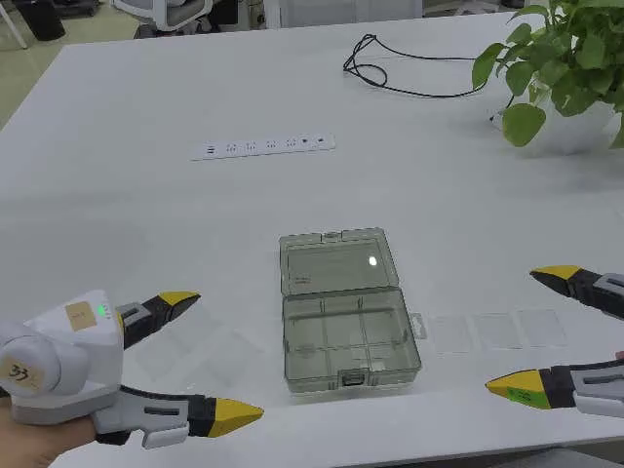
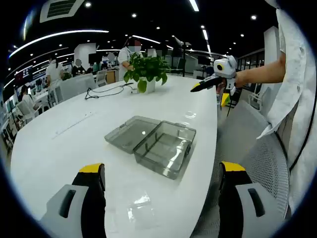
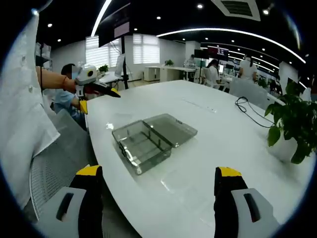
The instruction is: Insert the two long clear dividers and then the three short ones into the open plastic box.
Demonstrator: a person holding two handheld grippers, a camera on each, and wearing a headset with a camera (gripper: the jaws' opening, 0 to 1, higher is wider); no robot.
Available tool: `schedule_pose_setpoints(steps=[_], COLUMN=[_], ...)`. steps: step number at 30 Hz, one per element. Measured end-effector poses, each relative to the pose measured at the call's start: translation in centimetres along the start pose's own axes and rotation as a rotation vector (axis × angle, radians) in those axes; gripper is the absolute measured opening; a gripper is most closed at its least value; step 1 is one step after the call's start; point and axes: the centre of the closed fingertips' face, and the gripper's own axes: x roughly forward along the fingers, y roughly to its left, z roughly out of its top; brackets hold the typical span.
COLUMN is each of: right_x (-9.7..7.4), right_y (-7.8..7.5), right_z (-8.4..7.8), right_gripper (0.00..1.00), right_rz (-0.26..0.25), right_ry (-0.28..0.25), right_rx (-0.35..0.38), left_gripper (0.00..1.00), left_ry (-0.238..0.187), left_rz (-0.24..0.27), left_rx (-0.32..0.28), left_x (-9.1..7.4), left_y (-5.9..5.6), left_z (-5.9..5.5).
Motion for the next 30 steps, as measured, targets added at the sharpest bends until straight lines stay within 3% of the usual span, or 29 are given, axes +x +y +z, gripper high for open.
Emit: schedule_pose_setpoints(steps=[30], right_x=[0.12], right_y=[0.15], right_z=[0.17], right_gripper=[0.92], right_rz=[0.006], right_ry=[-0.001], right_rx=[-0.002], left_gripper=[0.94], left_ry=[0.002], left_rz=[-0.003], left_rx=[-0.004], left_x=[-0.02], left_y=[-0.18], left_z=[-0.09])
